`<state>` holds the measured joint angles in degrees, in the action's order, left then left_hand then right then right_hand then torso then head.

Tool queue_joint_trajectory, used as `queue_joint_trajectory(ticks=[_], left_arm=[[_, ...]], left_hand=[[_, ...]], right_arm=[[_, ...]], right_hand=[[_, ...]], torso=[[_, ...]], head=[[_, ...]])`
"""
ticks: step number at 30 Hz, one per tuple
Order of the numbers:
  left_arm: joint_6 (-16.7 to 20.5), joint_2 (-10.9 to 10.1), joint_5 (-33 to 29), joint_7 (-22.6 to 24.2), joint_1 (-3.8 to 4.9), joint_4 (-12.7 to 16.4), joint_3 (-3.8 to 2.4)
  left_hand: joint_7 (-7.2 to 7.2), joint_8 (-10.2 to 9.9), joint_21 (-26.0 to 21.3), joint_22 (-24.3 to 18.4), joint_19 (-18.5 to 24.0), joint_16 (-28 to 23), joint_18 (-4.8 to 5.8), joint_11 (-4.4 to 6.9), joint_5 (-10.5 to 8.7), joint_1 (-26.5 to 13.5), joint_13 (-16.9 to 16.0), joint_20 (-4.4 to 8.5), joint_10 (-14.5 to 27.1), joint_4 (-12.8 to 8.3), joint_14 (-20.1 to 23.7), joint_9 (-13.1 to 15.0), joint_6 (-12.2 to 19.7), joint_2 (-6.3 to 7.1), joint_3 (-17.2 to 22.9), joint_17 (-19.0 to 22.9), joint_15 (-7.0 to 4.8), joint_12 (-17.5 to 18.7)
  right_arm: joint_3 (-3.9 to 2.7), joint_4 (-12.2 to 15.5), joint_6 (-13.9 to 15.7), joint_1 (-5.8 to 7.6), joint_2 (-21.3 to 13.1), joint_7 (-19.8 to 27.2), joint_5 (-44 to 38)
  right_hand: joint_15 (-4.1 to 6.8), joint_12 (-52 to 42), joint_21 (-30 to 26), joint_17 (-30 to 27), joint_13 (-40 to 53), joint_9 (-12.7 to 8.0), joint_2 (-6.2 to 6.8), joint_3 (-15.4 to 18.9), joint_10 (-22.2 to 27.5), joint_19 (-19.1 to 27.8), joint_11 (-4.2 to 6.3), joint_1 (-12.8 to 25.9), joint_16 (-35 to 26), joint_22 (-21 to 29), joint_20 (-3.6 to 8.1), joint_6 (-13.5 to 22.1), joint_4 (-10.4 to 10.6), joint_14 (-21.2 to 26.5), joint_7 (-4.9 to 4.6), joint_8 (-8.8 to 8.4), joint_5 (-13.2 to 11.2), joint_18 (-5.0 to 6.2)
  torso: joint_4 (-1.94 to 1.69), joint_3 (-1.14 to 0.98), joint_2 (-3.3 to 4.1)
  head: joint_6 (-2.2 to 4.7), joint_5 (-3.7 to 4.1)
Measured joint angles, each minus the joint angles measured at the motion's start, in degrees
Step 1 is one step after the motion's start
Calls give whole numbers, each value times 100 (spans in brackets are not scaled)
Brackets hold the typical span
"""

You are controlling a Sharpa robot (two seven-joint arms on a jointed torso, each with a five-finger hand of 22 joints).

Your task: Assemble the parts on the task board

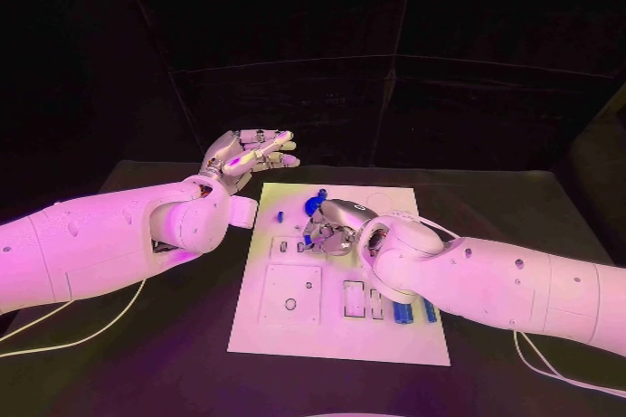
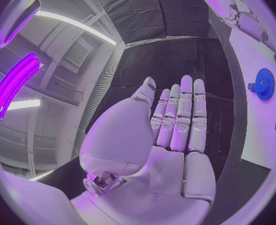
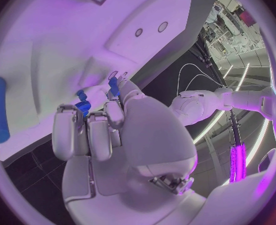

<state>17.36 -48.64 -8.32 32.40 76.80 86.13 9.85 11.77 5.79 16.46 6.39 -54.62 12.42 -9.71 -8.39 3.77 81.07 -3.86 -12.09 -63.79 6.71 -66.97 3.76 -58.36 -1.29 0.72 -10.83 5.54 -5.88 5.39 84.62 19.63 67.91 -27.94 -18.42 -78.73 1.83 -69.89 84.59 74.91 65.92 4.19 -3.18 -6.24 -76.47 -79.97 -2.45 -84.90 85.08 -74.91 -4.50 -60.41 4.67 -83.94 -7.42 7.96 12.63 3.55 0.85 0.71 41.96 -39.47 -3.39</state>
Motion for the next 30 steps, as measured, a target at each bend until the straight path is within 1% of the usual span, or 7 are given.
queue_joint_trajectory(ticks=[5,15,17,24,25,30], left_arm=[[-1,5,0,-2,0,-5,0],[-4,9,0,-7,0,-15,0],[-5,10,0,-8,0,-15,0],[-9,12,0,-13,-1,-19,0],[-10,13,0,-13,-1,-21,0],[-11,15,0,-15,-1,-26,0]], left_hand=[[0,0,0,0,0,0,0,0,0,0,0,0,0,0,0,0,0,0,0,0,0,0],[0,0,0,0,0,0,0,0,0,0,0,0,0,0,0,0,0,0,0,1,0,0],[0,0,0,1,0,0,0,0,0,0,0,0,0,0,0,0,0,0,0,1,0,0],[0,0,0,1,0,0,0,0,0,0,0,0,0,0,0,0,0,0,0,-4,0,0],[0,0,0,1,0,0,0,0,0,0,0,0,0,0,0,0,0,0,0,-4,0,0],[0,0,0,1,0,0,0,0,0,0,0,0,0,0,0,0,0,0,0,-4,0,24]], right_arm=[[2,-59,-34,-26,41,-54,-82],[2,-149,-85,-42,85,-143,-208],[2,-164,-93,-43,91,-154,-231],[-1,-187,-131,-44,119,-173,-302],[-2,-188,-135,-43,119,-175,-308],[-5,-191,-163,-42,116,-180,-334]], right_hand=[[0,0,0,0,0,0,1,-17,0,0,0,0,0,0,0,0,-16,0,0,0,5,0],[-1,0,0,0,0,0,20,-17,0,0,0,17,0,0,0,0,-17,0,0,1,16,0],[-1,1,0,0,-20,0,49,-17,-1,0,0,46,0,0,0,0,-16,0,0,1,16,0],[-1,1,0,-1,-28,0,66,-26,-3,0,3,60,0,0,0,-1,-8,0,0,2,16,0],[0,1,0,-1,-24,0,78,-26,-21,0,21,62,0,0,0,-1,-8,0,0,2,16,1],[-1,2,0,-1,-21,0,123,-56,-43,0,43,107,0,0,0,-2,23,-1,-1,2,16,0]], torso=[[1,-2,0],[2,-3,0],[3,-2,0],[3,-2,1],[3,-2,1],[3,-2,1]], head=[[-14,2],[-44,-18],[-46,-19],[-69,-31],[-71,-32],[-88,-36]])
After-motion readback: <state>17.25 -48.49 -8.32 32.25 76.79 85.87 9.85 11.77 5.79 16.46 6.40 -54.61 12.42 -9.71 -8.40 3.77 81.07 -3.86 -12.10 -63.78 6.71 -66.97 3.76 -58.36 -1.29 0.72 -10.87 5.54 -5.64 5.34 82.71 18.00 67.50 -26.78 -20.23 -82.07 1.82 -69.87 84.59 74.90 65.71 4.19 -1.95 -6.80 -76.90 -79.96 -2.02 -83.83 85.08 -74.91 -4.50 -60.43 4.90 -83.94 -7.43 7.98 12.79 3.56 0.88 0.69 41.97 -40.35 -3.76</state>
